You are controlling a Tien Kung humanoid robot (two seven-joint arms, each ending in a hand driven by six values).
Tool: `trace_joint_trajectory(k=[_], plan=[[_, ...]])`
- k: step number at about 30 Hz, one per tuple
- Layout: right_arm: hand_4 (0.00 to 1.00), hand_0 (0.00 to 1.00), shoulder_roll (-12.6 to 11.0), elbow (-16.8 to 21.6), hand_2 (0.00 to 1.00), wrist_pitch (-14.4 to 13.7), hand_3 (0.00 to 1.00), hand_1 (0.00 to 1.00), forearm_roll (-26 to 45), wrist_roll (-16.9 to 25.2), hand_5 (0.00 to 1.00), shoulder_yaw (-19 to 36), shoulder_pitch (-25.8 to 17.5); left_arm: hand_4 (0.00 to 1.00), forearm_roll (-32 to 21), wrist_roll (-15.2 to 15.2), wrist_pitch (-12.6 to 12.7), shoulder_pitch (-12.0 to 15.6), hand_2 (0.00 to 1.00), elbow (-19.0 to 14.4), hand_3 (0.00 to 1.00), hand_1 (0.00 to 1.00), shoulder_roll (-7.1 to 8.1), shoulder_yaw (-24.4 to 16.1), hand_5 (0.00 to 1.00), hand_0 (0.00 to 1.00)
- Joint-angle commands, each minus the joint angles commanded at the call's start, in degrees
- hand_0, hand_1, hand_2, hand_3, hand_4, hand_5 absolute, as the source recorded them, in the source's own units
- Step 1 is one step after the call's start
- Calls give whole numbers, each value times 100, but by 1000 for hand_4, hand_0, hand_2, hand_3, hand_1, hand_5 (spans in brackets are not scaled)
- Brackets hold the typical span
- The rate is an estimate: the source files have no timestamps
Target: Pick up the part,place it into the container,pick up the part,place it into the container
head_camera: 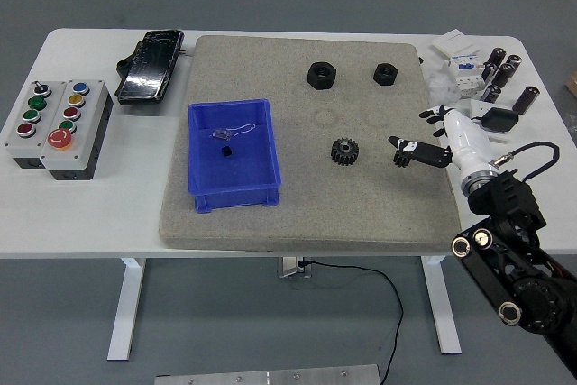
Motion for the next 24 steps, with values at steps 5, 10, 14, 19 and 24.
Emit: trace_joint_trajectory(k=[5, 10, 14, 19, 24], plan=[[947, 307, 31, -122, 702, -25, 710, 604, -86, 15, 549, -154, 88, 728, 26, -2, 10, -3, 586, 0, 633, 626, 8, 10, 362, 661], [924, 298, 120, -423, 677, -94, 692, 582, -124, 68, 511, -271, 249, 729, 17, -24, 50, -6, 585, 0, 632, 626, 18, 40, 365, 659], [924, 298, 117, -734, 677, -125, 692, 582, 37, 149, 511, -385, 371, 729, -35, -64, 78, -13, 585, 0, 632, 626, 10, 73, 365, 659], [901, 292, -1, -1100, 604, -113, 665, 560, 337, 247, 463, -561, 506, 729, -91, -117, 109, -22, 585, 0, 630, 625, 5, 109, 365, 660], [877, 286, -92, -1233, 565, -129, 659, 555, 621, 313, 440, -765, 631, 728, -131, -139, 115, -22, 586, 0, 629, 627, 6, 125, 363, 661]])
